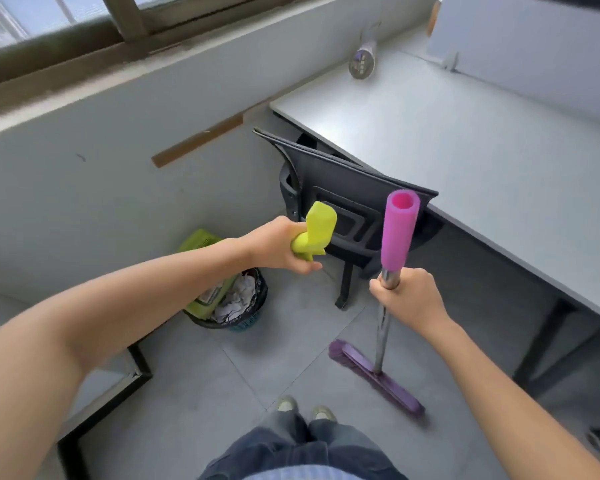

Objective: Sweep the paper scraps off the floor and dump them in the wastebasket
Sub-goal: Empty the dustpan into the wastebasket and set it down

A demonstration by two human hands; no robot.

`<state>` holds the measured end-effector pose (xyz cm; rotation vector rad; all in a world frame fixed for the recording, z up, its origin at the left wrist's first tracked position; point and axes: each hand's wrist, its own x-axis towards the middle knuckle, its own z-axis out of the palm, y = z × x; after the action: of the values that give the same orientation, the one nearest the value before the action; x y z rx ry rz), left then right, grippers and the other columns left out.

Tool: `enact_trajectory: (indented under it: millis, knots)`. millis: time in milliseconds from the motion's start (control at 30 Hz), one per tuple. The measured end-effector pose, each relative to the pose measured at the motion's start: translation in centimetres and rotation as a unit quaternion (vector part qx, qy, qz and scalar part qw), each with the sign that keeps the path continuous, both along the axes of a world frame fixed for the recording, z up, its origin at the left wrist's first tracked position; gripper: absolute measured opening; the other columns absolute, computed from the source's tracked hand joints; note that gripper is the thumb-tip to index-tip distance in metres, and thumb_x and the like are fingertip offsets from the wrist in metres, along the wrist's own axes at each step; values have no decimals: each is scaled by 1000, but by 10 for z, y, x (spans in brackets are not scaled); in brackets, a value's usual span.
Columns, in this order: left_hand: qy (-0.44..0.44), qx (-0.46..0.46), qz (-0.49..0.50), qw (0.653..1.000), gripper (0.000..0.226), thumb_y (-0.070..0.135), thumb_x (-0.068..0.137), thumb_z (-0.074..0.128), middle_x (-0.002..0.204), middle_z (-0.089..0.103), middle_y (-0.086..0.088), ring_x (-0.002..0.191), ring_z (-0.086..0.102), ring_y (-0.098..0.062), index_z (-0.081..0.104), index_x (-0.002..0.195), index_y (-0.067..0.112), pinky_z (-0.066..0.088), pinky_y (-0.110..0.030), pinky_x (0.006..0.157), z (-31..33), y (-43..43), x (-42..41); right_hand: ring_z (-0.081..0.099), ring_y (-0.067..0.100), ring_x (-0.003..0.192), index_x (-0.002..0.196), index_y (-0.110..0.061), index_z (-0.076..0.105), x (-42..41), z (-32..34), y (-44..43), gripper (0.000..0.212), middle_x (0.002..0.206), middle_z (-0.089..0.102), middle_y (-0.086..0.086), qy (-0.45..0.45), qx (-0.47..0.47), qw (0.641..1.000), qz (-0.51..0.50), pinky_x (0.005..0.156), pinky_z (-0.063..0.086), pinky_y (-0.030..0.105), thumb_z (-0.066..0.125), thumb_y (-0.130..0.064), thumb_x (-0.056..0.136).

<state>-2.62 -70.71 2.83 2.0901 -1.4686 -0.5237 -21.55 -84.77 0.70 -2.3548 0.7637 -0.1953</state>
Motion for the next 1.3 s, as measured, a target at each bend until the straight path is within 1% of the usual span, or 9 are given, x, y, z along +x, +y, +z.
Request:
enact_trajectory:
  millis: [100,200,400,500,600,700,867,1133,1300]
  knots:
    - [-13,-15,-28,999,66,57,55,52,72,72,-12,60,62,-23,72,86,2,49,-22,64,9,6,-4,37,20,49,46,-15,26,4,0,5,46,43,35,0,11,-6,1000,16,50,30,27,56,-13,80]
    - [-13,-68,-66,995,30,48,61,58,69,73,-4,60,68,-23,64,73,21,51,-30,63,19,15,-17,31,17,45,45,-15,23,3,-1,7,47,41,31,-1,8,-9,1000,12,47,27,27,56,-13,79]
    - [21,-35,-28,999,13,39,62,68,64,68,-8,51,53,-5,56,63,32,46,-18,56,29,1,-15,32,15,44,45,-15,24,8,2,6,48,42,33,-1,-4,-17,1000,17,49,30,28,56,-14,81]
    - [26,-64,-18,997,38,45,59,60,75,72,-20,56,58,-3,68,71,9,47,-12,58,38,3,-9,48,18,55,51,-2,49,8,-2,3,35,54,55,13,-63,73,995,-11,57,40,27,59,-14,82]
    - [22,-88,38,995,23,45,57,63,57,66,8,69,70,-32,51,58,26,57,-44,67,50,15,10,60,17,64,64,5,62,8,-2,-5,22,58,66,6,-200,237,947,-84,66,46,15,62,-6,83]
    - [52,-132,39,989,22,39,58,65,50,58,31,63,67,2,45,58,30,54,-56,79,58,21,13,55,5,45,61,12,53,7,-3,-17,30,40,55,-5,-224,241,941,-83,73,52,28,61,-6,84]
    - [38,-199,169,965,34,44,53,65,51,51,18,60,56,10,41,54,21,41,-5,57,87,36,14,47,10,43,52,12,50,6,-7,-8,35,41,50,-3,-210,232,950,-12,75,53,48,61,1,83]
    - [5,-421,330,845,12,34,68,65,46,55,22,37,50,6,64,61,44,39,-12,39,148,158,7,52,21,49,48,3,50,47,-3,30,38,40,53,-4,-173,250,941,150,75,54,50,63,-5,83]
    - [-10,-421,421,803,19,21,57,67,42,52,17,33,45,2,64,59,40,36,-14,37,150,231,-23,52,24,53,50,2,51,88,14,87,39,44,53,0,-119,263,919,268,70,52,39,63,-12,84]
